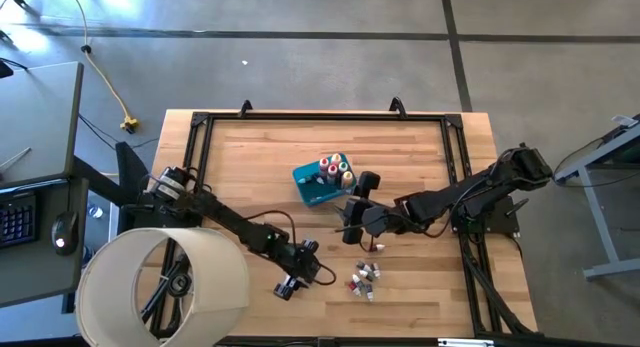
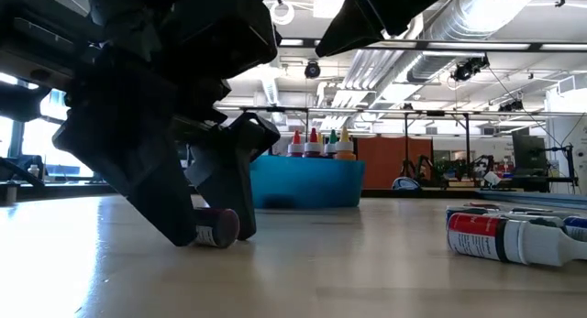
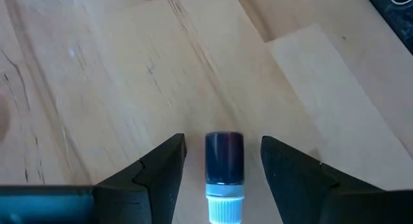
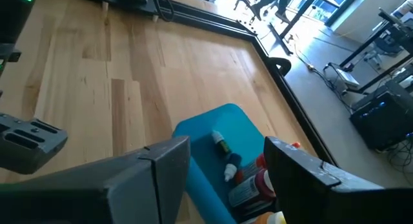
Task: Pick & Place food coloring
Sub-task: Put the small purple food coloring bottle into the bin
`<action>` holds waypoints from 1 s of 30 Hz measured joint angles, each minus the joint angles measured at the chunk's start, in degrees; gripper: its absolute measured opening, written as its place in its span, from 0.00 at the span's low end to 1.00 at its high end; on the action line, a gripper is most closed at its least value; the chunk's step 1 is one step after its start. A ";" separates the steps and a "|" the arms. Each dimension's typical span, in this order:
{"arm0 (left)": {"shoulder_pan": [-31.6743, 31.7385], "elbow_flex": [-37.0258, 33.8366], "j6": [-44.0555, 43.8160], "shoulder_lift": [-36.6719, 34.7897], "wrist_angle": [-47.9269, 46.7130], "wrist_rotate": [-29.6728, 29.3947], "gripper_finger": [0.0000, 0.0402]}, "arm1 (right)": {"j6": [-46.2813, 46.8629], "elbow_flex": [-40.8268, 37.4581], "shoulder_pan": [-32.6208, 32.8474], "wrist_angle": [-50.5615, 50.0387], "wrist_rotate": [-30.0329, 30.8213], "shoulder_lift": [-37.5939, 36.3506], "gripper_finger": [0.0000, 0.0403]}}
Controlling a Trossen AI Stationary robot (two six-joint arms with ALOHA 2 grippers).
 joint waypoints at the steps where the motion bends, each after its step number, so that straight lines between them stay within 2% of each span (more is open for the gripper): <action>1: 0.00 0.00 0.00 0.00 -0.02 -0.10 0.51 | 0.18 0.00 0.00 0.00 -0.02 0.00 0.48; 5: 0.03 0.02 0.00 0.04 -0.13 -0.34 0.46 | 1.37 0.00 0.00 0.02 -0.04 0.00 0.48; 13: 0.07 0.04 -0.02 0.12 -0.36 -1.85 0.18 | 1.34 0.00 0.00 0.04 -0.04 0.00 0.48; 16: 0.07 0.04 -0.04 -0.31 -0.61 -3.07 0.11 | 1.31 0.00 0.00 0.05 -0.04 0.00 0.48; 18: 0.04 0.02 0.02 -0.35 -0.59 -4.66 0.10 | 1.31 0.00 0.00 0.06 0.07 0.00 0.48; 23: 1.20 0.28 1.08 -2.00 -4.05 -13.75 0.15 | 2.87 0.00 0.19 -1.82 0.25 0.00 0.48; 30: 5.25 6.49 5.50 -9.06 -22.15 -25.55 0.16 | 10.81 0.02 1.14 -13.83 0.20 0.00 0.48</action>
